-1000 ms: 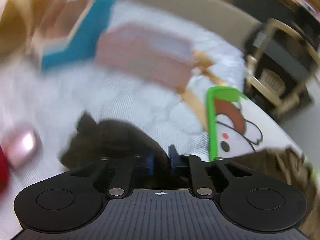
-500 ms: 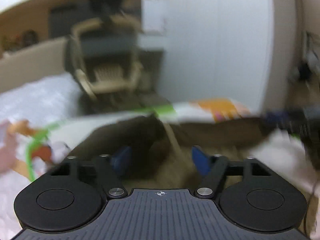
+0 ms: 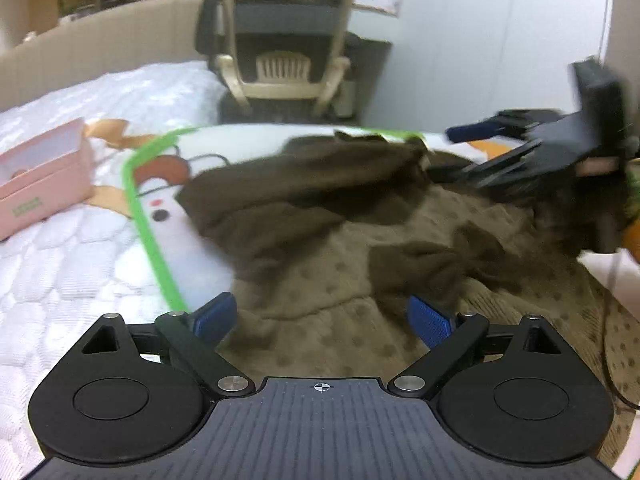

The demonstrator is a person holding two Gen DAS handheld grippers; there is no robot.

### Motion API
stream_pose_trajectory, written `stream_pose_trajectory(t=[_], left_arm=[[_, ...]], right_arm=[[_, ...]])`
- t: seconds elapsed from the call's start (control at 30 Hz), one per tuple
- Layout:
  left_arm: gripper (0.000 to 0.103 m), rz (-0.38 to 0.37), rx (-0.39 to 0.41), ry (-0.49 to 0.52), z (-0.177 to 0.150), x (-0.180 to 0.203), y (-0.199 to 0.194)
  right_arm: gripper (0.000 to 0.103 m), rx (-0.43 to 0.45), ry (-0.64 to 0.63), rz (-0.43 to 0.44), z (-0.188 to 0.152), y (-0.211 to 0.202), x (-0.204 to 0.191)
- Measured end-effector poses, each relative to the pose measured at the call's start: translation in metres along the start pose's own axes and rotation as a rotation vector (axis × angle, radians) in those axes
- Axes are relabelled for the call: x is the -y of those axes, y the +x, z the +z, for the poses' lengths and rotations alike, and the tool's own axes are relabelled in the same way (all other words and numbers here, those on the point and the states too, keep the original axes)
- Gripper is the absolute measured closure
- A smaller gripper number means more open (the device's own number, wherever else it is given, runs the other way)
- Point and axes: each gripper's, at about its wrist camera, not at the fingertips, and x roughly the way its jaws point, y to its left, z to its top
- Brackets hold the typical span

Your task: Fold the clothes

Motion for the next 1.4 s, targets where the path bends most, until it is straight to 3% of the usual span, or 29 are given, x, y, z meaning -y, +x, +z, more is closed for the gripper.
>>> stream_pose_trajectory(t=[0.1, 0.2, 0.27, 0.33, 0.43, 0.5, 0.53, 0.57, 0.63, 0.7, 0.73, 0.77, 0.8, 0.83, 0.93, 0.97, 1.0, 1.1, 1.2, 1.23, 1.27, 1.3, 1.4], left_arm=[[0.006, -0.014, 0.039, -0.008, 0.006, -0.003, 0.003], [0.006, -0.019, 0.069, -0.004, 0.015, 0.001, 0.013], [0.006, 0.008, 0.079, 0.035, 0.018, 0.008, 0.024], [0.006, 0.082, 0.083, 0.127, 0.02, 0.017, 0.036], [0.011, 0.176, 0.076, 0.238, 0.018, 0.025, 0.05], [0.032, 0.197, 0.059, 0.275, 0.017, 0.026, 0.058], [0.038, 0.204, 0.052, 0.285, 0.017, 0.026, 0.061], [0.038, 0.217, 0.048, 0.293, 0.017, 0.025, 0.064], [0.057, 0.255, 0.047, 0.303, 0.017, 0.022, 0.07], [0.068, 0.267, 0.045, 0.261, 0.018, 0.011, 0.071], [0.069, 0.269, 0.044, 0.232, 0.02, 0.005, 0.071], [0.069, 0.269, 0.045, 0.208, 0.021, -0.001, 0.07], [0.07, 0.267, 0.047, 0.189, 0.022, -0.007, 0.068], [0.07, 0.266, 0.048, 0.177, 0.022, -0.01, 0.066], [0.07, 0.26, 0.048, 0.182, 0.021, -0.01, 0.065], [0.07, 0.259, 0.048, 0.187, 0.02, -0.008, 0.065], [0.07, 0.259, 0.048, 0.189, 0.02, -0.007, 0.066], [0.068, 0.259, 0.052, 0.178, 0.02, -0.007, 0.065], [0.065, 0.251, 0.054, 0.145, 0.019, -0.01, 0.062], [0.066, 0.246, 0.056, 0.136, 0.018, -0.011, 0.062], [0.066, 0.24, 0.06, 0.13, 0.018, -0.011, 0.06], [0.067, 0.235, 0.066, 0.129, 0.018, -0.01, 0.059], [0.068, 0.218, 0.081, 0.135, 0.019, -0.006, 0.057]], right_arm=[[0.032, -0.056, 0.075, 0.039, 0.009, 0.035, 0.009], [0.057, -0.066, 0.113, 0.081, 0.02, 0.041, 0.009], [0.084, -0.063, 0.18, 0.145, 0.026, 0.029, 0.013], [0.091, -0.056, 0.316, 0.263, 0.032, 0.011, 0.021], [0.091, -0.006, 0.447, 0.363, 0.038, -0.013, 0.031], [0.092, 0.023, 0.513, 0.388, 0.042, -0.022, 0.04], [0.092, 0.033, 0.545, 0.39, 0.043, -0.024, 0.046], [0.092, 0.039, 0.561, 0.373, 0.043, -0.023, 0.05], [0.092, 0.053, 0.564, 0.272, 0.039, -0.02, 0.055], [0.091, 0.057, 0.413, 0.078, 0.035, -0.016, 0.046], [0.085, 0.059, 0.332, -0.02, 0.033, -0.013, 0.041], [0.062, 0.054, 0.198, -0.111, 0.029, -0.01, 0.029], [0.046, 0.046, 0.131, -0.142, 0.023, -0.008, 0.021], [0.024, 0.034, 0.138, -0.104, 0.017, -0.007, 0.019], [0.019, -0.024, 0.266, 0.024, 0.01, 0.002, 0.021], [0.005, -0.03, 0.301, 0.035, 0.011, 0.005, 0.021], [0.0, -0.03, 0.334, 0.035, 0.013, 0.009, 0.022], [0.0, 0.003, 0.405, 0.054, 0.019, 0.02, 0.027], [0.0, -0.005, 0.371, 0.04, 0.017, 0.034, 0.021], [0.013, -0.013, 0.348, 0.018, 0.016, 0.039, 0.018], [0.043, -0.029, 0.323, 0.017, 0.015, 0.044, 0.014], [0.054, -0.058, 0.31, 0.024, 0.015, 0.048, 0.012], [0.058, -0.084, 0.282, -0.008, 0.012, 0.061, 0.008]])
